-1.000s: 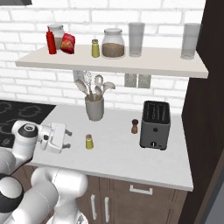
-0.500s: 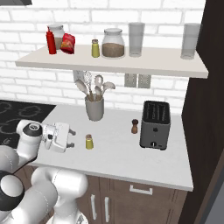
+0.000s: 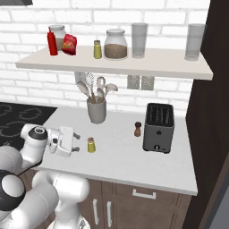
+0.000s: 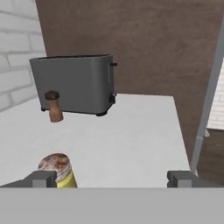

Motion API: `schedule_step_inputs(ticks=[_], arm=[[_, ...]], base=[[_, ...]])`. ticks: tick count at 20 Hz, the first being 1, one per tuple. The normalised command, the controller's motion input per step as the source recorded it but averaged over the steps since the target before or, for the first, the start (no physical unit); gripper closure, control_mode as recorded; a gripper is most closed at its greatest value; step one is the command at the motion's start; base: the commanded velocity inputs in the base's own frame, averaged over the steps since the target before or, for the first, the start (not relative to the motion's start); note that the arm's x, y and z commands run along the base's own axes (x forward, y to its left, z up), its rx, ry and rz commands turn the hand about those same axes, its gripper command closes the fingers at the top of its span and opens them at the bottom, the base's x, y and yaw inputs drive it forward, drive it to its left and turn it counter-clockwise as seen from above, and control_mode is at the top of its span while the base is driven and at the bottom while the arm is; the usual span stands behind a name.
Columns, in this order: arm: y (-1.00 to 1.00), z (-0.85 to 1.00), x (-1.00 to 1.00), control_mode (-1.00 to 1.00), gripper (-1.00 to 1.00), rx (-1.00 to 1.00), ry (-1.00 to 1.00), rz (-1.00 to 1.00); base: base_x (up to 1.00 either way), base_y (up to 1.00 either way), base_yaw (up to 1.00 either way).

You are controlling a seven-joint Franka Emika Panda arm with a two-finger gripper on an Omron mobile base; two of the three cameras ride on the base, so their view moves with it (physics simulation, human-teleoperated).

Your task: Put the shaker and condiment bottle from the counter next to their counterparts in the cabinet.

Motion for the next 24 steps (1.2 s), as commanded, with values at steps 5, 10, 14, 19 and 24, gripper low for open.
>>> schedule_step_inputs(ticks=[5, 10, 14, 19, 24], arm=[[0.00, -0.11, 0.15, -1.00, -1.00, 0.00, 0.00, 0.00], [0.00, -0.13, 0.11, -1.00, -1.00, 0.00, 0.00, 0.00], [0.00, -0.10, 0.24, -1.00, -1.00, 0.00, 0.00, 0.00], [0.00, -0.03, 0.22, -1.00, -1.00, 0.00, 0.00, 0.00], [0.00, -0.10, 0.15, -1.00, -1.00, 0.00, 0.00, 0.00]], base=[[0.00, 0.00, 0.00], [0.00, 0.00, 0.00], [0.00, 0.00, 0.00], [0.00, 0.00, 0.00], [0.00, 0.00, 0.00]])
